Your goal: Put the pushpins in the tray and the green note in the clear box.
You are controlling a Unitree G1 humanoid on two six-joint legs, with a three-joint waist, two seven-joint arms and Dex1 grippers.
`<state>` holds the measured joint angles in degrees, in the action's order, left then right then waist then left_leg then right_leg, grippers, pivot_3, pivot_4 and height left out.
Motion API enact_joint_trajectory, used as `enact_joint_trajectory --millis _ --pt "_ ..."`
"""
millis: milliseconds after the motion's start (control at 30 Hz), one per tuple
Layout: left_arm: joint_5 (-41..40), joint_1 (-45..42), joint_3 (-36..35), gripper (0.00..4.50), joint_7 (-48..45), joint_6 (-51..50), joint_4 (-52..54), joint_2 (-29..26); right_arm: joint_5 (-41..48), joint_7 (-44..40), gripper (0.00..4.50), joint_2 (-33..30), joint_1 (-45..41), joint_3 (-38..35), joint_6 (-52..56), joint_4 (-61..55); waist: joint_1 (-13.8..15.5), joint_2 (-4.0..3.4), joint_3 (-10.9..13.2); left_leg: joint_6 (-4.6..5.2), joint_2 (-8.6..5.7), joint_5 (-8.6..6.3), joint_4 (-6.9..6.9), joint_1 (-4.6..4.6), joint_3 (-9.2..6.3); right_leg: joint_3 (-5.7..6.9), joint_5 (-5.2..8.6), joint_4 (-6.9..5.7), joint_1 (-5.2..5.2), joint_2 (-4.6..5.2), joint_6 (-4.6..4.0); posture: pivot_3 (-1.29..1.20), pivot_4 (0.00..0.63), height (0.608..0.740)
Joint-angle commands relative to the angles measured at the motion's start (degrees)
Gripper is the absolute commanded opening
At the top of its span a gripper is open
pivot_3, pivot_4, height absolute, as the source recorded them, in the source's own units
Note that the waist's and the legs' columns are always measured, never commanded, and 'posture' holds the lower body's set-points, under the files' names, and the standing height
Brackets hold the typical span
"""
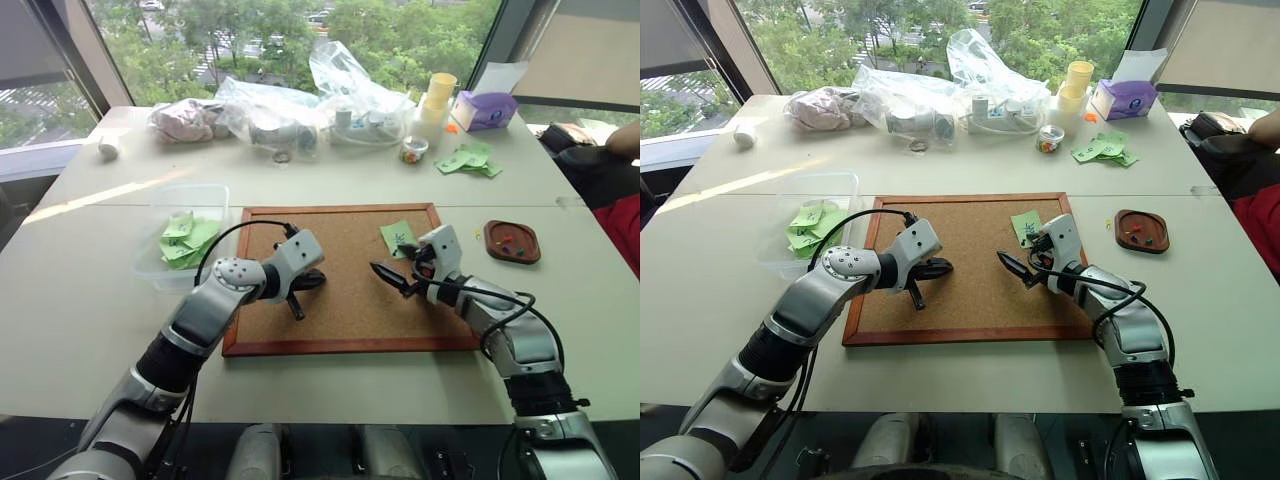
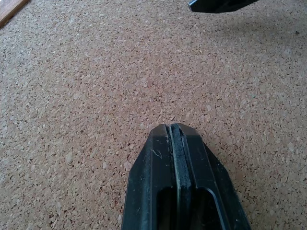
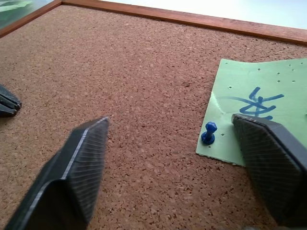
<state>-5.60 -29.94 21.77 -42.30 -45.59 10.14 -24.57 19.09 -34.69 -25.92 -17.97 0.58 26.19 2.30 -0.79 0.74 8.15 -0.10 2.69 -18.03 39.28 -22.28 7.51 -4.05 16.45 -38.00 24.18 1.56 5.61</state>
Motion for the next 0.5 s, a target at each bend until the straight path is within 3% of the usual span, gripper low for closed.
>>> enact_joint_trajectory --millis 33,167,500 --pt "0.2 1.0 1.8 0.0 -0.2 -0.4 -0.4 0.2 -1.1 -0.9 2.22 0.0 0.3 1.2 1.2 0.7 0.0 0.05 0.0 0.0 0.0 0.0 0.0 0.0 0.0 0.0 0.0 0.0 0.0 0.0 0.0 0.0 0.15 0.738" --pt "0.2 1.1 1.7 0.0 -0.2 -0.4 -0.3 0.3 -2.2 -1.1 0.25 0.6 0.8 1.4 0.7 0.7 -0.1 0.09 -0.1 0.0 0.01 0.0 0.0 0.01 0.0 0.0 0.0 0.0 0.0 -0.01 0.0 0.0 0.15 0.738" --pt "0.2 1.3 1.8 0.0 -0.3 -0.6 -0.1 0.1 -2.3 0.4 0.12 2.0 0.0 -3.2 -5.1 -0.3 -0.2 0.11 -0.1 -0.01 0.02 0.0 0.0 0.02 0.01 0.0 0.0 -0.01 0.0 -0.02 0.0 0.0 0.15 0.738"
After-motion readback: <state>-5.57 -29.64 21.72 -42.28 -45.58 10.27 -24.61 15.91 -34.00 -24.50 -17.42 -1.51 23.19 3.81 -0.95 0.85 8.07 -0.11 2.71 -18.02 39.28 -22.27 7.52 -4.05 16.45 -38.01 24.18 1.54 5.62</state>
